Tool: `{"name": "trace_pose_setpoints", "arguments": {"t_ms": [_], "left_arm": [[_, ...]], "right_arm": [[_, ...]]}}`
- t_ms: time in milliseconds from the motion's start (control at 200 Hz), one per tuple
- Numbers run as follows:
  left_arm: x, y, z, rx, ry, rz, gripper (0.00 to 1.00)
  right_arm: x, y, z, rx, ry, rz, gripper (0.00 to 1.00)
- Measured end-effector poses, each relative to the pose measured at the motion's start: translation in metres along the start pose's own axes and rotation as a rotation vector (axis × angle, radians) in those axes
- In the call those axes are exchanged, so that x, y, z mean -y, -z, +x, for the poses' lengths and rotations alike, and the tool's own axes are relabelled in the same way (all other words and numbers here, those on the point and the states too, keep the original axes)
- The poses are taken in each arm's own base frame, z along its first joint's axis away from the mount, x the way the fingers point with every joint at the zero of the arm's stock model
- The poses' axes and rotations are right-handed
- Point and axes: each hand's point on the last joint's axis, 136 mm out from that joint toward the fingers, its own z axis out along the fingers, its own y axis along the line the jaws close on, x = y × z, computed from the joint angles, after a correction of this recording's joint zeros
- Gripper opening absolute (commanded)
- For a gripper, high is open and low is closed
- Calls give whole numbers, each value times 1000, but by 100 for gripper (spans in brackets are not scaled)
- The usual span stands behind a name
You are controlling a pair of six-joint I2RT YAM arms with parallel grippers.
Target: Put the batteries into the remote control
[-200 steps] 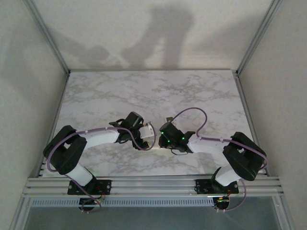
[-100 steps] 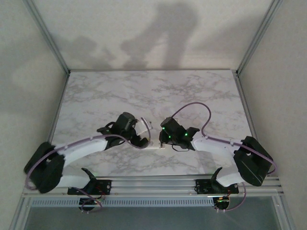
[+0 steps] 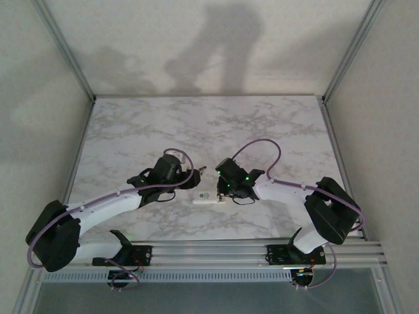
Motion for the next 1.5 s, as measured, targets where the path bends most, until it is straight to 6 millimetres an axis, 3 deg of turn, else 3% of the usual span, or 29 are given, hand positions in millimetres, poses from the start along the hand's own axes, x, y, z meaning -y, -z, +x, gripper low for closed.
{"name": "trace_pose_setpoints", "arguments": {"t_ms": [265,676,1156,1502], "left_arm": [[-15,-27,38,-171,78,-31,58],[-29,-43,72,-299,99,-52,52],[-22,-45,78,-307,161,24,35],[-22,-45,78,-290,201,39,33]], "right_arm": [[1,-3,2,-8,1,6,15],[0,-12,8,-34,-6,-5,14],[0,-13,13,-35,-44,-6,10],[2,-16,14,-39,-131,8,8]]}}
